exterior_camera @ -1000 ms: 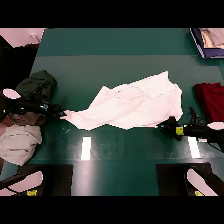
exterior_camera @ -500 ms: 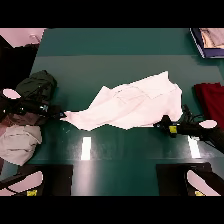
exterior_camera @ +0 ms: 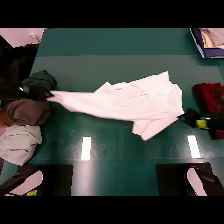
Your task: Fold the shirts.
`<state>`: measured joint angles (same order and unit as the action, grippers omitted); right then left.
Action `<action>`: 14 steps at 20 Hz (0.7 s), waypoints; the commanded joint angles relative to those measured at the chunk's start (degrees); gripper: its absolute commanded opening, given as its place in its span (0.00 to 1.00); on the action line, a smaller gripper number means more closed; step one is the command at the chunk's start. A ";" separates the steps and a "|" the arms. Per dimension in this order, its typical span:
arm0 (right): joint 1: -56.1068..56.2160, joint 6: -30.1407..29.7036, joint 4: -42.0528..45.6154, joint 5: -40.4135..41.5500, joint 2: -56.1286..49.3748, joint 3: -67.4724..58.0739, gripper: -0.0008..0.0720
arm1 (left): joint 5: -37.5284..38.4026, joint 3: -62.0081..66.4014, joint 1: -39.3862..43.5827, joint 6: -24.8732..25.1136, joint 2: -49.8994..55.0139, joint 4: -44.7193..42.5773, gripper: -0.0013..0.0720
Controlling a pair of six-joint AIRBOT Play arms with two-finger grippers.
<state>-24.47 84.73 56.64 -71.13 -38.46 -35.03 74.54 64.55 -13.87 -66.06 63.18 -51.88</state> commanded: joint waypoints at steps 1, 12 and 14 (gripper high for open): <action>-4.39 0.55 2.99 -5.55 3.65 -9.60 0.04 | 1.01 9.07 -0.33 -3.19 -2.49 1.81 0.05; 9.57 0.50 3.45 2.51 -14.03 -60.22 0.04 | -6.99 47.63 -0.33 -6.01 -2.64 8.13 0.05; 8.87 0.50 3.50 1.97 -15.80 -72.08 0.04 | -6.91 57.29 -0.33 -6.03 -2.86 7.58 0.05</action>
<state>-16.21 85.23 59.81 -69.52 -51.03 -91.42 68.40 108.79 -14.17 -71.59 60.49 -44.03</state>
